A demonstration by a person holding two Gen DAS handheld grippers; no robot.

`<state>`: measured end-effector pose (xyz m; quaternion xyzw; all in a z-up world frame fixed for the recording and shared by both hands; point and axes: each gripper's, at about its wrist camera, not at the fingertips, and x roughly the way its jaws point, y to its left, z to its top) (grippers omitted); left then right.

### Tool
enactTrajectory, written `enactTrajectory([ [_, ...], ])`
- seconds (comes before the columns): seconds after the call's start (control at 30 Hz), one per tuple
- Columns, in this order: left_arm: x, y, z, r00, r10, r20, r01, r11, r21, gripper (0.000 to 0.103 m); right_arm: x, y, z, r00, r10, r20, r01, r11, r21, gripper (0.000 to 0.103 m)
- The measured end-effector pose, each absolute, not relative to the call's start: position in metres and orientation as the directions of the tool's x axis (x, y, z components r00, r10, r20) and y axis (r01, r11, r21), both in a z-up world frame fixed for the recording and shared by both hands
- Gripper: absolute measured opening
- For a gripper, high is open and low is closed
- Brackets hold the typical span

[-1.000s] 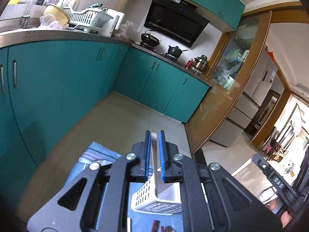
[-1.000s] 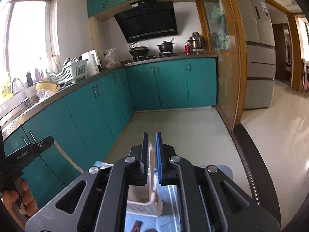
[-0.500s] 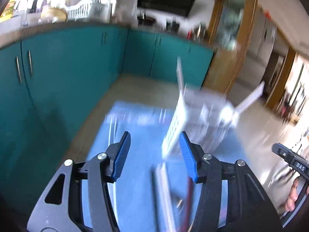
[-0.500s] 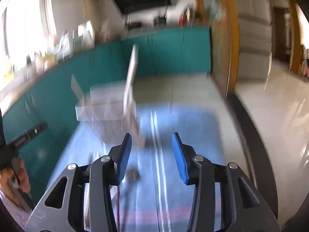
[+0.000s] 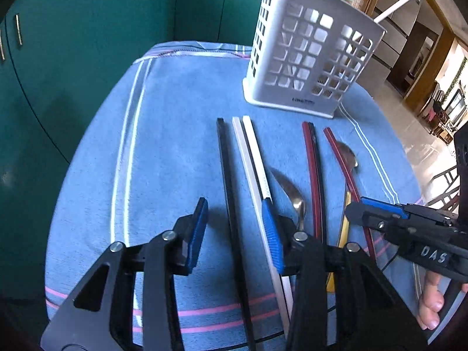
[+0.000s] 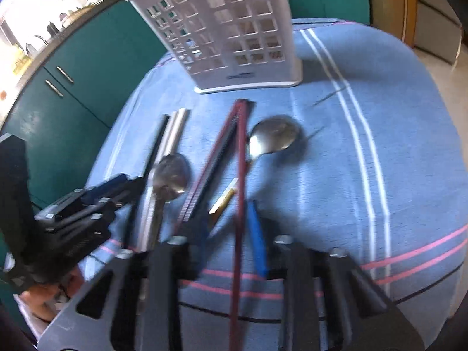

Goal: Organize utensils

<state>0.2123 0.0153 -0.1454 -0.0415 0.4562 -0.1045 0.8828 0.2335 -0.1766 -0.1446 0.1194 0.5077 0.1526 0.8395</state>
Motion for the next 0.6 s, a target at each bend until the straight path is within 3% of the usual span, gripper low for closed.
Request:
enactTrajectory([
  [0.03, 0.216, 0.015, -0.146, 0.559, -0.223, -0.798, 0.146, 0.975, -0.170, 0.036, 0.232, -0.176, -0.143, 0.443, 0.385, -0.810, -0.138, 0.921, 0.363, 0.007],
  [0.23, 0.214, 0.016, -0.147, 0.564, -0.213, -0.798, 0.145, 0.977, -0.159, 0.033, 0.227, -0.203, -0.138, 0.482, 0.326, -0.814, -0.027, 0.933, 0.358, 0.007],
  [0.3, 0.213, 0.016, -0.147, 0.562, -0.206, -0.801, 0.139, 0.978, -0.154, 0.025, 0.220, -0.215, -0.138, 0.494, 0.270, -0.826, 0.027, 0.945, 0.325, 0.007],
  [0.37, 0.212, 0.017, -0.147, 0.554, -0.209, -0.806, 0.140, 0.978, -0.157, 0.010, 0.214, -0.229, -0.139, 0.486, 0.232, -0.843, 0.080, 0.948, 0.307, 0.007],
  [0.4, 0.211, 0.017, -0.147, 0.551, -0.209, -0.808, 0.143, 0.977, -0.155, 0.009, 0.212, -0.233, -0.140, 0.473, 0.234, -0.849, 0.091, 0.946, 0.311, 0.007],
  [0.6, 0.203, 0.017, -0.146, 0.528, -0.213, -0.822, 0.153, 0.976, -0.154, 0.007, 0.205, -0.248, -0.139, 0.492, 0.202, -0.847, 0.126, 0.946, 0.299, 0.025],
])
